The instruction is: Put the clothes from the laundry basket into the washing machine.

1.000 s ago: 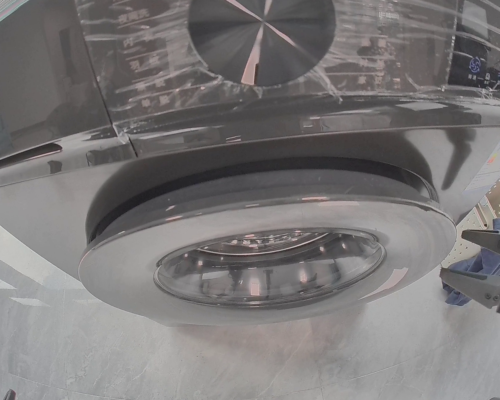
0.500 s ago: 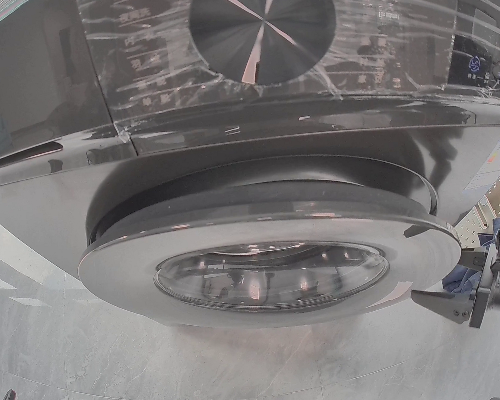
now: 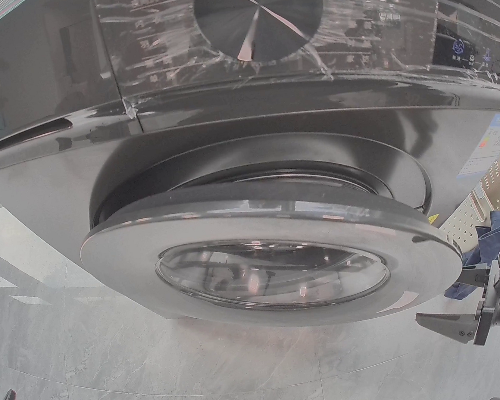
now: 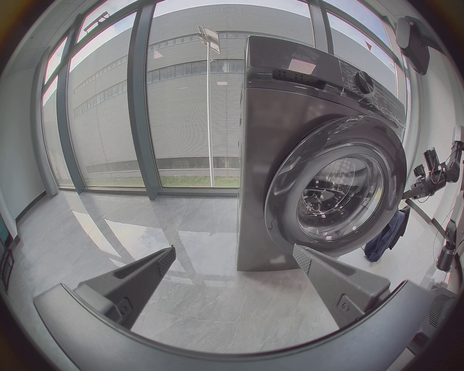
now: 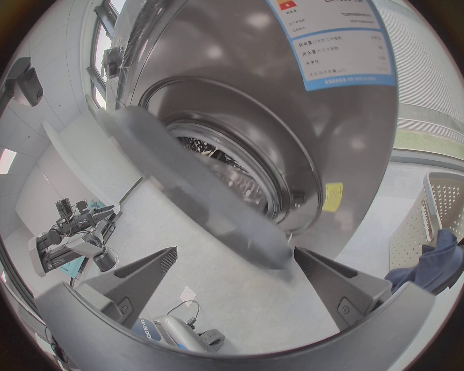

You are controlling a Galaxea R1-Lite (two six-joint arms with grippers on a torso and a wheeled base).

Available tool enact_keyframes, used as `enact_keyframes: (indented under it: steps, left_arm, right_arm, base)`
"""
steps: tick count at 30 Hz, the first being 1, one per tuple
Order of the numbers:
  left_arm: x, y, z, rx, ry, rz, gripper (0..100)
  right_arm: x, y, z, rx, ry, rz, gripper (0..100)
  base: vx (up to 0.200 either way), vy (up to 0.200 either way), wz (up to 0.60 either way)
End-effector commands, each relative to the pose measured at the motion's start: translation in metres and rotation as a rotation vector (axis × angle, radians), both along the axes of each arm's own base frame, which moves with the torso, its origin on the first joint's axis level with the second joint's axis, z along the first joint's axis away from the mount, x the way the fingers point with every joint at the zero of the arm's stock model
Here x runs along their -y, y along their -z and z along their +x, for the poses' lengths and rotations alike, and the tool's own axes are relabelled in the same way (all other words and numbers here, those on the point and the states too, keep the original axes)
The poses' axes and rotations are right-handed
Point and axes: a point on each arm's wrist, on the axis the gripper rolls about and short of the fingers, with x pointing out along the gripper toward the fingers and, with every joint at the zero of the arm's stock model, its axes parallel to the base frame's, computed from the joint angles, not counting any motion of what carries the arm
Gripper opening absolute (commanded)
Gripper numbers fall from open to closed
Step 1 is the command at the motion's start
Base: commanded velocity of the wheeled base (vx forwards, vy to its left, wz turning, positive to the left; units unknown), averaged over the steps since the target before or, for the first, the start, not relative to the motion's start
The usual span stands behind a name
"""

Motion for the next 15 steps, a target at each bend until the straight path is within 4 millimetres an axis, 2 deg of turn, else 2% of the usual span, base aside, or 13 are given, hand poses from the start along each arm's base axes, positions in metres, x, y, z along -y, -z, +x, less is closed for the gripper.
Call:
enact_keyframes:
  steps: [1, 6, 13, 15]
  left_arm:
    - [0.0, 0.005, 0.0, -0.002, 0.0, -0.001, 100]
    - [0.0, 0.005, 0.0, -0.002, 0.0, -0.001, 100]
    - [0.0, 0.005, 0.0, -0.002, 0.0, -0.001, 100]
    - [0.0, 0.005, 0.0, -0.002, 0.0, -0.001, 100]
  right_arm:
    - [0.001, 0.003, -0.003, -0.009, -0.009, -0.006, 100]
    - [0.002, 0.01, -0.008, -0.013, -0.028, -0.028, 100]
    - [0.0, -0.008, 0.01, 0.027, 0.034, 0.007, 100]
    - [0.0, -0.008, 0.014, 0.021, 0.047, 0.004, 100]
  base:
    - [0.0, 0.0, 0.0]
    - [0.0, 0.0, 0.0]
    - [0.0, 0.0, 0.0]
    - [-0.2, 0.0, 0.0]
